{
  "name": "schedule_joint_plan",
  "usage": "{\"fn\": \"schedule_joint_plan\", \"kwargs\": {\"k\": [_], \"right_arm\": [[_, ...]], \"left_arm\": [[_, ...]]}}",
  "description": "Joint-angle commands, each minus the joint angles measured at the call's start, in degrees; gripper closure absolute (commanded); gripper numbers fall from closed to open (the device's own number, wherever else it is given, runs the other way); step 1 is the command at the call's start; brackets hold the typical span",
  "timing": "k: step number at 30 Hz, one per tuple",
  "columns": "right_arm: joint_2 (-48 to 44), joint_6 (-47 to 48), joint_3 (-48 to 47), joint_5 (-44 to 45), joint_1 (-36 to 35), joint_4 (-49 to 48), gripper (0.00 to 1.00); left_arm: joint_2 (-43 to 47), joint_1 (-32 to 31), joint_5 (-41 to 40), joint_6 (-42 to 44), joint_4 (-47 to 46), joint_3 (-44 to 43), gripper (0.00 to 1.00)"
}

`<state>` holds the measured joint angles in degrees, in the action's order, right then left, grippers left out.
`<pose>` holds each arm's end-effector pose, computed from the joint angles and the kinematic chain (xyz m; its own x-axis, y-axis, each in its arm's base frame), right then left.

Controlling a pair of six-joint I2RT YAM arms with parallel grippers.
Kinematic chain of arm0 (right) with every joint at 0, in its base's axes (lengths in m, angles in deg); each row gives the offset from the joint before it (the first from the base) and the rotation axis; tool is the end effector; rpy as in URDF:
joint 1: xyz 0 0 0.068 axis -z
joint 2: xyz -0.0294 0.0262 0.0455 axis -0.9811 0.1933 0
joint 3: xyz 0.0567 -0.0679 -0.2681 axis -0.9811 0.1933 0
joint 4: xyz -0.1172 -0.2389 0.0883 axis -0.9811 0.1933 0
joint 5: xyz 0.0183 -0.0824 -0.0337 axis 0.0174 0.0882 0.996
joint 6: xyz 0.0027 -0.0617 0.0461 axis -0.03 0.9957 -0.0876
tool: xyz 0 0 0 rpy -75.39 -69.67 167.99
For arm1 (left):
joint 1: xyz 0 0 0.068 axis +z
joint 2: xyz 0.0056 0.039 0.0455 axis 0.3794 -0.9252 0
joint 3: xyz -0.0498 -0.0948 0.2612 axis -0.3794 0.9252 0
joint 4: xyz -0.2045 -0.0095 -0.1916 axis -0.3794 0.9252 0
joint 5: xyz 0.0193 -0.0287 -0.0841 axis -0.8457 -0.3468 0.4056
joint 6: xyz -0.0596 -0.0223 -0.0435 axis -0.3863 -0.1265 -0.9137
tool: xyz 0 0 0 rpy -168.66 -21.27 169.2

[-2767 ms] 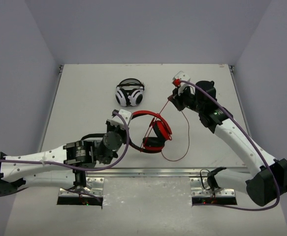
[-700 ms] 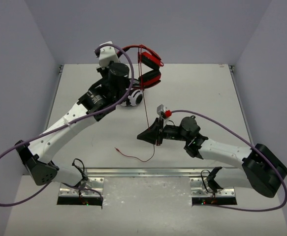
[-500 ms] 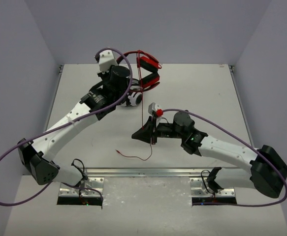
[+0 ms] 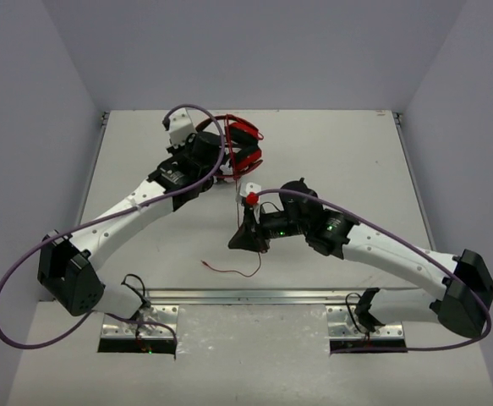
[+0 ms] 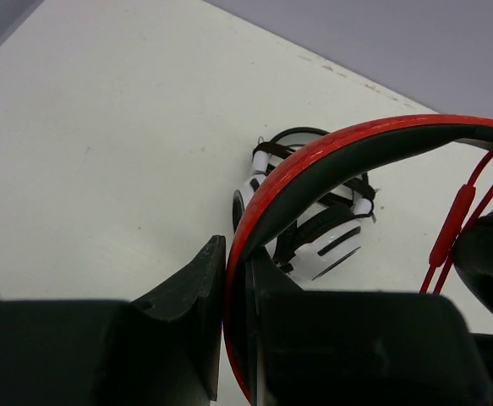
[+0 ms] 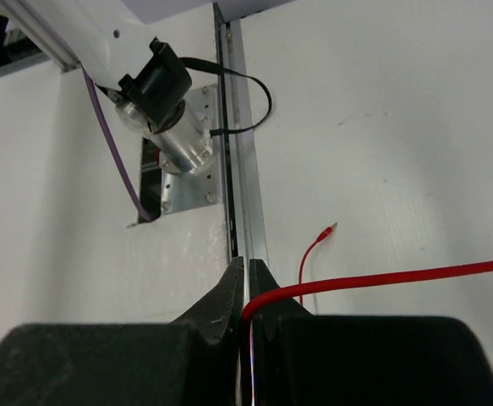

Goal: Wrap the headphones

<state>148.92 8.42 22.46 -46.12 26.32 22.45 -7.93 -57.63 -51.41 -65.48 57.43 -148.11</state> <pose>0.1651 0.2747 0.2812 -0.4044 -0.2314 -0.8848 -0.9135 0.1498 0.3783 0.3098 -0.1552 0.3485 -0.2258 -0.2607 -0.9387 -0.4146 0.8976 -0.1496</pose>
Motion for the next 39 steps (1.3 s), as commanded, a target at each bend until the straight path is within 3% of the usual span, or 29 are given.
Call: {"fn": "schedule_joint_plan", "kwargs": {"k": [1,4,8,12,14,19,25,29,33,39], "right_arm": [[-3.68,3.65,-5.06,-1.25,-1.52,9.44,0.98],[-4.65,7.17,-8.31,1.3,-1.43,15.94,0.98],[-4.65,10.42,-12.45,3.76,-1.43,23.07,0.89],[-4.74,13.92,-15.44,6.22,-1.52,28.51,0.98],[-4.03,16.3,-17.64,9.47,-1.52,30.89,0.99],[1.57,23.95,-26.75,17.91,-1.43,41.96,0.99],[7.82,30.63,-39.78,24.85,-1.52,51.82,0.99],[8.28,32.66,-41.82,31.17,-1.52,50.26,0.99],[5.56,34.59,-36.13,39.86,-1.43,43.23,0.99],[-1.56,38.98,-25.65,50.35,-1.26,25.74,0.99]], "left_arm": [[-0.2,2.54,-2.8,-5.29,-6.27,3.01,1.0],[0.24,2.55,-3.58,-6.43,-6.72,6.44,1.0],[0.33,3.51,-2.63,-8.28,-7.16,10.14,1.0],[0.16,3.69,-2.8,-8.72,-8.22,12.87,1.0],[0.33,3.69,-2.36,-8.46,-8.65,14.36,1.0],[3.66,2.9,4.74,1.54,-18.04,21.03,1.0],[2.53,-2.37,3.79,11.92,-22.0,24.21,0.99],[3.4,-7.37,1.86,13.86,-25.67,26.84,1.0],[8.23,-10.45,7.13,19.39,-33.86,33.77,1.0],[14.31,-13.18,11.97,26.52,-43.1,42.13,1.0]]}}
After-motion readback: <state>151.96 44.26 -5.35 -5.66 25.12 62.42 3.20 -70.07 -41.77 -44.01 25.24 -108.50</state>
